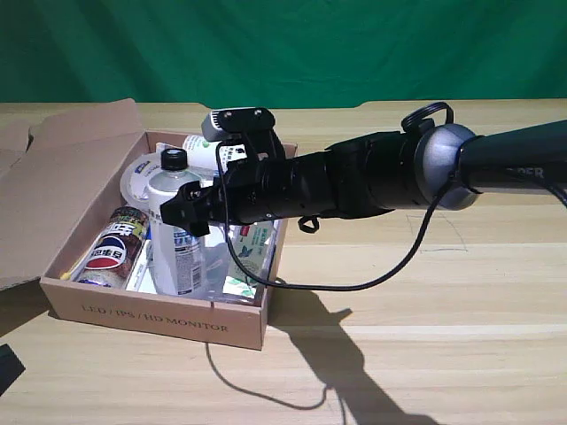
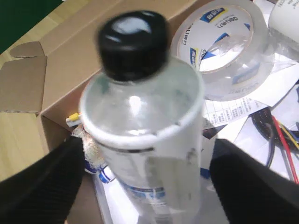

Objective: Place the white bottle into the box.

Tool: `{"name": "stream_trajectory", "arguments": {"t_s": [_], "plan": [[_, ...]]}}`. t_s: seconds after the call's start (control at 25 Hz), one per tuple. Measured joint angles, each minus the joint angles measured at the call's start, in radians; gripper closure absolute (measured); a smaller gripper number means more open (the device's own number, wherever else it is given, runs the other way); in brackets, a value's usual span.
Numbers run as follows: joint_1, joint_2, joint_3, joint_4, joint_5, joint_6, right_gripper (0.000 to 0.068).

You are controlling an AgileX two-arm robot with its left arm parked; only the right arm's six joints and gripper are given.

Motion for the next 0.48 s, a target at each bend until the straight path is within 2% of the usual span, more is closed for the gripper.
{"name": "stream_trajectory", "arguments": {"t_s": [0.16,0.28,0.4,0.44,0.48], "plan": [[0.0,-0.001,0.0,-0.001,-0.003,0.005,0.0051],[0.0,-0.035,0.0,-0.003,-0.036,0.026,0.0129],[0.0,-0.118,0.0,-0.052,-0.137,0.024,0.0308],[0.0,-0.16,0.004,-0.087,-0.178,0.022,0.0416],[-0.001,-0.185,0.008,-0.108,-0.2,0.02,0.0472]]}}
